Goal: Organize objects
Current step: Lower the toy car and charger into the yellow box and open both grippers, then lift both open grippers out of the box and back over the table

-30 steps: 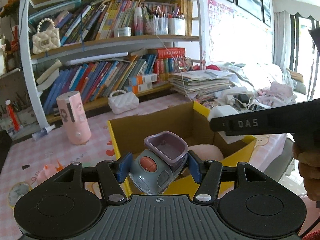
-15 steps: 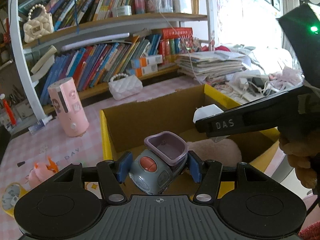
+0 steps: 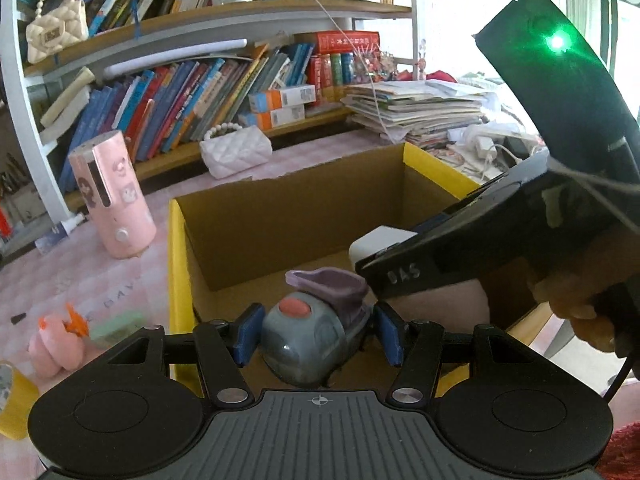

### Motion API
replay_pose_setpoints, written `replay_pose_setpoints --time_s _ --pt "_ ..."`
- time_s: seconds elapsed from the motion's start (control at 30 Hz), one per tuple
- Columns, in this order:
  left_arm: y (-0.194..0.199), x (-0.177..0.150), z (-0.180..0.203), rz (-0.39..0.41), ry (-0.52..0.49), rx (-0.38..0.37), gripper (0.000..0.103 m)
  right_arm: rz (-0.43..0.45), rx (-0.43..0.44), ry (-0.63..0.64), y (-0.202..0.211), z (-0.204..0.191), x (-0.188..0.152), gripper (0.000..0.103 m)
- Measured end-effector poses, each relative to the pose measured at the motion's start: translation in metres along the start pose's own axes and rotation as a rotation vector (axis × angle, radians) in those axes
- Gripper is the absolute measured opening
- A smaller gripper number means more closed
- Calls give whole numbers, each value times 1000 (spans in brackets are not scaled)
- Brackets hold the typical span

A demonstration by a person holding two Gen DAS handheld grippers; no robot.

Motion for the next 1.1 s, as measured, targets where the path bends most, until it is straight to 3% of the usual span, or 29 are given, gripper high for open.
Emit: replay_pose_setpoints --time_s 0.27,0.43,0.63,0.77,1.1 --pt "3 -1 1 14 0 15 61 -25 -3 37 -4 -3 -1 41" --pt "17 1 3 68 -15 18 62 -17 -9 12 -3 -1 -1 41" --pt "39 4 2 152 -29 34 66 60 -38 -29 10 3 1 50" --pt "57 7 -5 200 -3 65 73 105 -63 -76 22 3 -1 51" --pt "91 1 -27 255 74 94 75 260 -192 -196 85 -7 -12 52"
Point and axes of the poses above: each gripper's, at about its wrist camera, not at the fingertips, and y roughly against the way its jaws point, z to its right, x to its top, the point moved 8 cm from there along -y, roughly the way its jaws point, and after that the axes turned 14 degrees about y, right-handed, at the moved point
